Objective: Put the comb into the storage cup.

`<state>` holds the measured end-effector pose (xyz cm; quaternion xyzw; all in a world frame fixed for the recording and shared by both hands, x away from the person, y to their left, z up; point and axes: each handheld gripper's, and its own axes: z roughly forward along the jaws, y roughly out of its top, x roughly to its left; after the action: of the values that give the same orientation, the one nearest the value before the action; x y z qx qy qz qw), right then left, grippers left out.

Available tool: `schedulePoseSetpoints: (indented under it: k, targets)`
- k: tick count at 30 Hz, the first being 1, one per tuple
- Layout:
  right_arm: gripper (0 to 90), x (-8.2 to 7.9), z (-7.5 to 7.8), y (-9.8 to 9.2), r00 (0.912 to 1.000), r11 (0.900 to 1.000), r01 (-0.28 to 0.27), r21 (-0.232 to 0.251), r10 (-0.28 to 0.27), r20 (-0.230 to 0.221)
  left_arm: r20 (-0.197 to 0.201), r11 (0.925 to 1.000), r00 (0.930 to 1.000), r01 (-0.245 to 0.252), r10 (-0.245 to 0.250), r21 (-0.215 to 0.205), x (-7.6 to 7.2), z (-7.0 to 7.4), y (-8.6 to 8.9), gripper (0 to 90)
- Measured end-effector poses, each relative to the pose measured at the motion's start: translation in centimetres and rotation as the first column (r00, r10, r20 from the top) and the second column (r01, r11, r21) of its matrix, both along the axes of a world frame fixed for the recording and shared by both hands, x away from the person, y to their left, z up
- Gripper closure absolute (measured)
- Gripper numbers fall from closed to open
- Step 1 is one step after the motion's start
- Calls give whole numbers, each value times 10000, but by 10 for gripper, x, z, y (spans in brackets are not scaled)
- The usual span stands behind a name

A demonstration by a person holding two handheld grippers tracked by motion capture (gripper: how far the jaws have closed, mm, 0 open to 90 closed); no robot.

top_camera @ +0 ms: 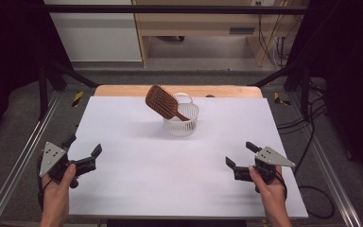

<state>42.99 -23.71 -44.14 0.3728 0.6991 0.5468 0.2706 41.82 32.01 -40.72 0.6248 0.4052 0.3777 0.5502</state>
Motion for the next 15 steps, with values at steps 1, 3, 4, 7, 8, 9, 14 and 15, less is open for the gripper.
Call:
schedulePoseSetpoints:
  k: [1, 3, 4, 7, 8, 9, 14, 15]
  targets:
    - [42, 0, 0, 0, 10000, 10000, 13, -20, -13, 52, 0, 10000, 10000, -4, 4, -10, 0, -1, 0, 25]
    - [42, -1, 1, -1, 9999, 10000, 49, -13, -49, 130, -4, 10000, 10000, 11, -11, 12, -1, -4, -1, 25]
    - [41, -1, 2, -1, 9998, 10000, 54, -8, -54, 165, 7, 10000, 10000, 21, -21, -6, -1, -5, -1, 25]
    - [40, -2, 3, -1, 9996, 9999, 104, -57, -102, 268, -17, 10000, 10000, 50, -50, -52, -2, -9, -1, 25]
    - [40, -2, 3, 0, 9995, 9999, 101, -54, -99, 305, -39, 10000, 10000, 70, -70, -20, -3, -10, -2, 25]
    - [40, -2, 4, 1, 9995, 10000, 87, -20, -86, 289, -22, 10000, 10000, 96, -96, 14, -3, -11, -2, 25]
    - [39, 0, 5, 1, 9992, 9999, 98, -40, -97, 385, -29, 9997, 9998, 219, -219, 137, -4, -16, -4, 25]
    - [39, 1, 6, 0, 9993, 9999, 135, 15, -136, 355, -38, 9996, 9997, 249, -248, 147, -5, -16, -4, 25]
